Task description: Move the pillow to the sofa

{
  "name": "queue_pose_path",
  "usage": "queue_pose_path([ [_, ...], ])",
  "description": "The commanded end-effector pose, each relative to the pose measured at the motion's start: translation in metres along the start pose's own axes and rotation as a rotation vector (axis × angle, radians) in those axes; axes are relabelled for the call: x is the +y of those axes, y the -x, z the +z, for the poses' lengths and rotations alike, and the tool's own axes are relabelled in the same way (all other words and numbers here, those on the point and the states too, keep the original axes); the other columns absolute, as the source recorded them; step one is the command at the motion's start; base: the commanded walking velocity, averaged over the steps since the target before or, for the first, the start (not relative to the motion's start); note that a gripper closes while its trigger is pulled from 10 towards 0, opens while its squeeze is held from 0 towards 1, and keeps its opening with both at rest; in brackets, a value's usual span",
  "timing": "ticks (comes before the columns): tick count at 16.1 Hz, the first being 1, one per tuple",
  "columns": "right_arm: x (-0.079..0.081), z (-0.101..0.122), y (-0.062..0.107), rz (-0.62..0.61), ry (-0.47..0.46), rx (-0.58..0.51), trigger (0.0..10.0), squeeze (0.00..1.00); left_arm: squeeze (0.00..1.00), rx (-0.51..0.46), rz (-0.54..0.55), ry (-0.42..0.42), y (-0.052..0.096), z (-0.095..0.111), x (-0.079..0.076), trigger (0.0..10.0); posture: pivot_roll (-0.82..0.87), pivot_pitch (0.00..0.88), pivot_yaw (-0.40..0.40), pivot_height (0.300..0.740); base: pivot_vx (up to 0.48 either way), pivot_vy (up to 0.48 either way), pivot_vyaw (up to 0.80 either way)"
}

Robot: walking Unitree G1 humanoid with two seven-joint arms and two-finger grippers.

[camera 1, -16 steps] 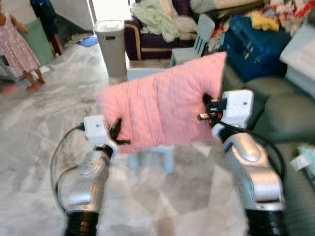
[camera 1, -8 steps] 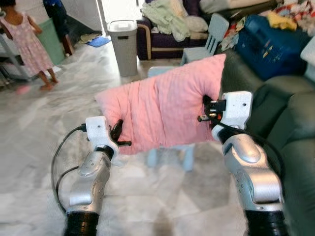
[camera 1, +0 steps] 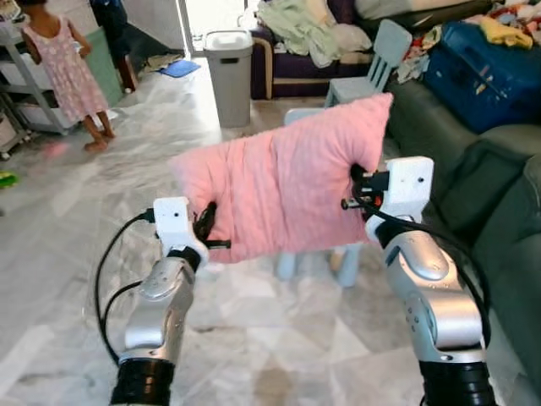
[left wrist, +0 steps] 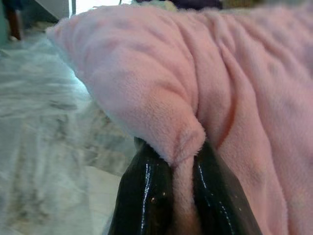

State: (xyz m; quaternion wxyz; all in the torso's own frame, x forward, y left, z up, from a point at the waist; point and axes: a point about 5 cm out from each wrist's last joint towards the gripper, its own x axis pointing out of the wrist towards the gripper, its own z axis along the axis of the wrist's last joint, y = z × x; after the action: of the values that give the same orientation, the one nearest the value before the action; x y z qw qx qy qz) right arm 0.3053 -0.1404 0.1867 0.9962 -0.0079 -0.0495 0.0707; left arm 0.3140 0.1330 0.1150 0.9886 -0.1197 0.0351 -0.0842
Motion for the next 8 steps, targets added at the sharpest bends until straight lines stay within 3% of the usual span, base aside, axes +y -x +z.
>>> queue_pose_path([
  [1,-0.0002,0.0058,-0.0007,-0.001,0.005,-0.026,10.0,0.00,0.00,-0.049,-0.008,-0.010,-0.0045,0.0130,0.0005,10.0,-0.06,0.000,0.035,0.740,0.000,0.000,0.00],
  [4,-0.0002,0.0056,-0.0008,0.000,0.004,-0.022,10.0,0.00,0.00,-0.055,-0.020,0.049,-0.0017,0.0135,0.0037,10.0,-0.06,0.000,0.032,0.740,0.000,0.000,0.00],
  [8,-0.0011,0.0050,-0.0012,0.002,0.008,-0.014,10.0,0.00,0.00,-0.049,-0.022,0.072,0.0003,0.0110,0.0057,10.0,-0.06,0.000,0.030,0.740,0.000,0.000,-0.58],
])
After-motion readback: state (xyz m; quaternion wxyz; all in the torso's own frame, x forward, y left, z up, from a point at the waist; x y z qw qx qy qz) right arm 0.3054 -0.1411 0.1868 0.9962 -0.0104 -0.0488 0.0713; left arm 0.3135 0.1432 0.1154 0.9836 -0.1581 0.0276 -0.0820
